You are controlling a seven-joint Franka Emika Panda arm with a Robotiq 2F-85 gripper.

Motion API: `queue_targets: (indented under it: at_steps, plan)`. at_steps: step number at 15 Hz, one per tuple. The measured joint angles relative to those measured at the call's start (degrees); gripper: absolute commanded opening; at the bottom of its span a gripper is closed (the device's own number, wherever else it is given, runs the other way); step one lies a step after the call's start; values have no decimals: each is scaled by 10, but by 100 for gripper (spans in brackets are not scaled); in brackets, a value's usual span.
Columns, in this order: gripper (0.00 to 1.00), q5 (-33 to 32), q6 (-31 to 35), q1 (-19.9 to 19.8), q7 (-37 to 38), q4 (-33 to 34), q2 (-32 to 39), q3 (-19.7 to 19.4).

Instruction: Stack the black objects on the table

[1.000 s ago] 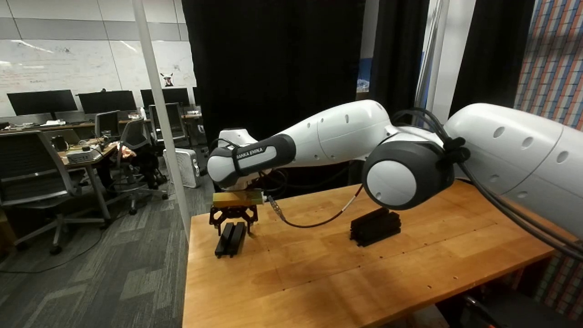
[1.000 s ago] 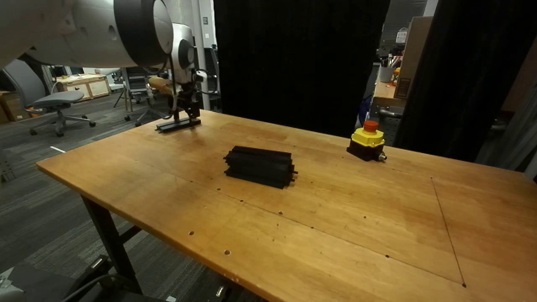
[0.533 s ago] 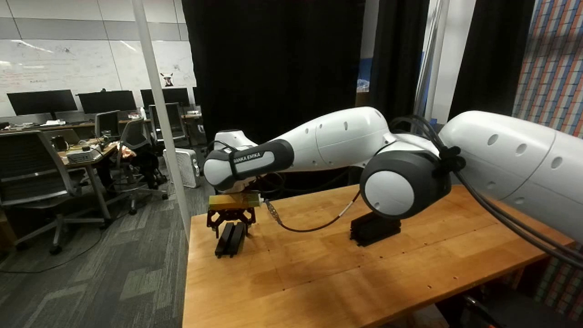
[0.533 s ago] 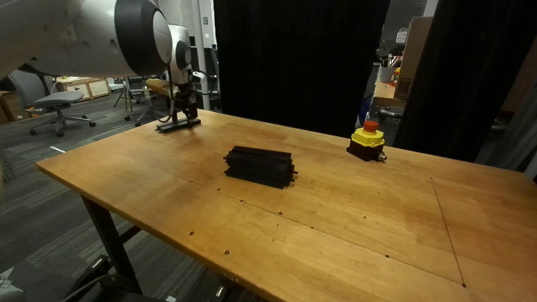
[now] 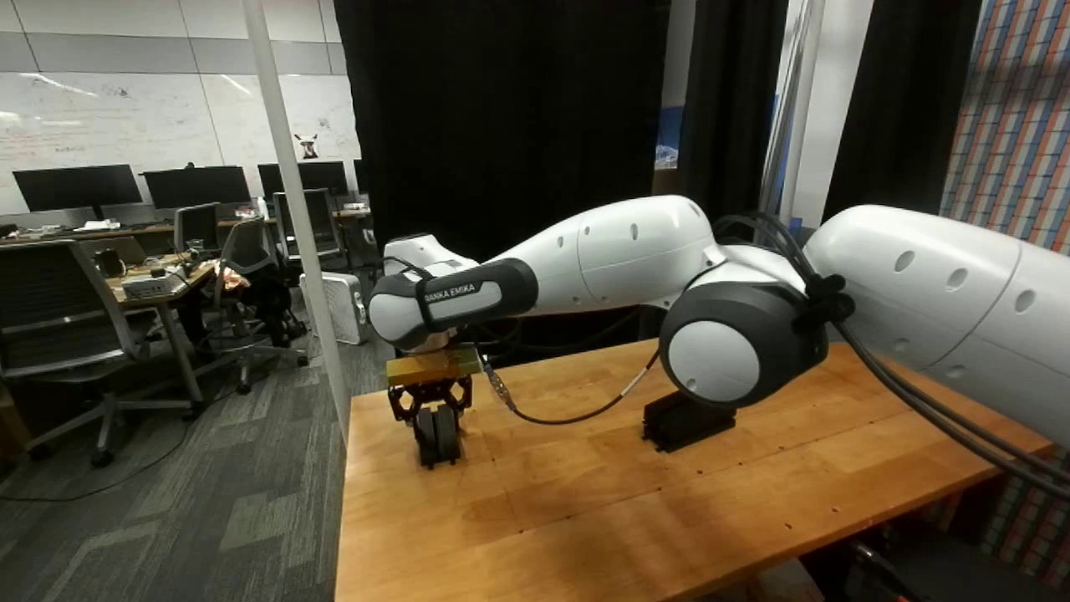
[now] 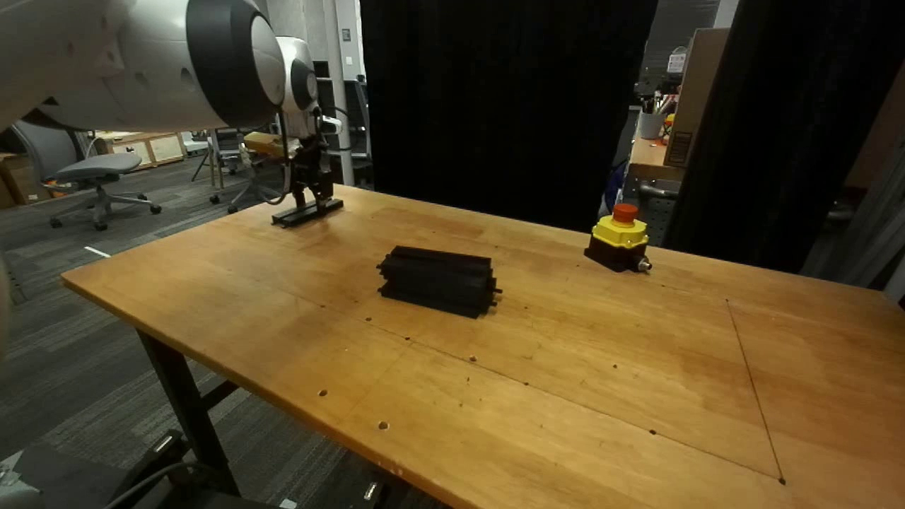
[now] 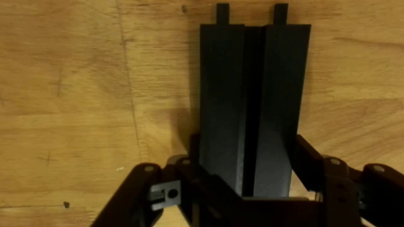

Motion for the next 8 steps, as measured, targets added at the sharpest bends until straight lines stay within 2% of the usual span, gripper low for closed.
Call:
queue_targets:
  at_steps: [8]
  plan:
    - [45,-13,-35,-14,-17,12,0,-21]
